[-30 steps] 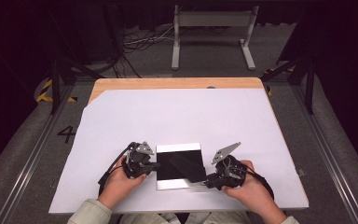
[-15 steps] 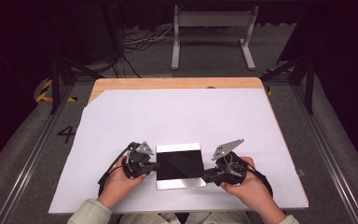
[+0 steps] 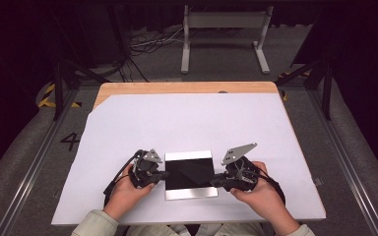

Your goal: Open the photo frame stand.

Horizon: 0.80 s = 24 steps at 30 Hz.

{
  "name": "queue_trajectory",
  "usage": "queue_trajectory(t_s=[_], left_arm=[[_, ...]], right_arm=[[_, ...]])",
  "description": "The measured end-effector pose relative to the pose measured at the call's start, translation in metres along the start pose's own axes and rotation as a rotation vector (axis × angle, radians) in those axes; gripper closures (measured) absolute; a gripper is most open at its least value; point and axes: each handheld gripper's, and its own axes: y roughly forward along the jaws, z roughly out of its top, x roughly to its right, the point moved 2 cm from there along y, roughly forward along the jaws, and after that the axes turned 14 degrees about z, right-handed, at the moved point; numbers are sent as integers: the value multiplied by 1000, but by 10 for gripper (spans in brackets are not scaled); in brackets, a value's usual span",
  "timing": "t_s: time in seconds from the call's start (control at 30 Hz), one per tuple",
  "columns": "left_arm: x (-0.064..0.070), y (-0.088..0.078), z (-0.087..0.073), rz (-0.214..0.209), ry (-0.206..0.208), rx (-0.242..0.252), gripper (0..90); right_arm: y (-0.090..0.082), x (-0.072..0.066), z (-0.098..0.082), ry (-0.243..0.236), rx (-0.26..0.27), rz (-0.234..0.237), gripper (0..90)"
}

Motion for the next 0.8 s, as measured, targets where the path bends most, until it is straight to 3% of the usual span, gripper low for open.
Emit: queue_trajectory(t_s=[0.37, 0.6, 0.8], left_arm=[[0, -1, -1, -9, -4, 4, 900], [-4, -14, -1, -11, -23, 74, 858], [-8, -23, -3, -5, -41, 93, 837]], right_arm=[[0, -1, 4, -6, -3, -9, 781], [-3, -1, -1, -11, -25, -33, 770], [-16, 3, -5, 3, -14, -57, 756]])
